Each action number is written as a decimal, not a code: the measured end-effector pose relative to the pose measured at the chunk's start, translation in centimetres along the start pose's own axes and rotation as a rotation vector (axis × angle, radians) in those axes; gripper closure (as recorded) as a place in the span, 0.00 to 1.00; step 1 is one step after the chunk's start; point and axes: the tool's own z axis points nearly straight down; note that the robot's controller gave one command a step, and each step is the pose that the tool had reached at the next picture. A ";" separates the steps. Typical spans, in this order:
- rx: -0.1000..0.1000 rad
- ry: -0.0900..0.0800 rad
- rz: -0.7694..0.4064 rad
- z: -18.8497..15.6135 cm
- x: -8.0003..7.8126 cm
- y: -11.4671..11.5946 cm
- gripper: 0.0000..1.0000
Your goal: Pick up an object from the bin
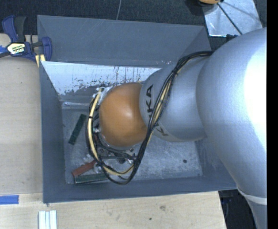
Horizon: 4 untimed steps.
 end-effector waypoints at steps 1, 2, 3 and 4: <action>0.000 0.000 0.000 0.0 0.0 0.0 1.00; -0.001 0.004 0.010 -1.6 0.5 0.2 1.00; -0.001 0.006 0.037 -4.6 0.1 0.4 1.00; -0.001 0.005 0.015 -14.1 0.3 0.1 1.00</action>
Offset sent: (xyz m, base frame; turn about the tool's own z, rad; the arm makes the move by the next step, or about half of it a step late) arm -0.0085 -0.0013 0.0234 0.0153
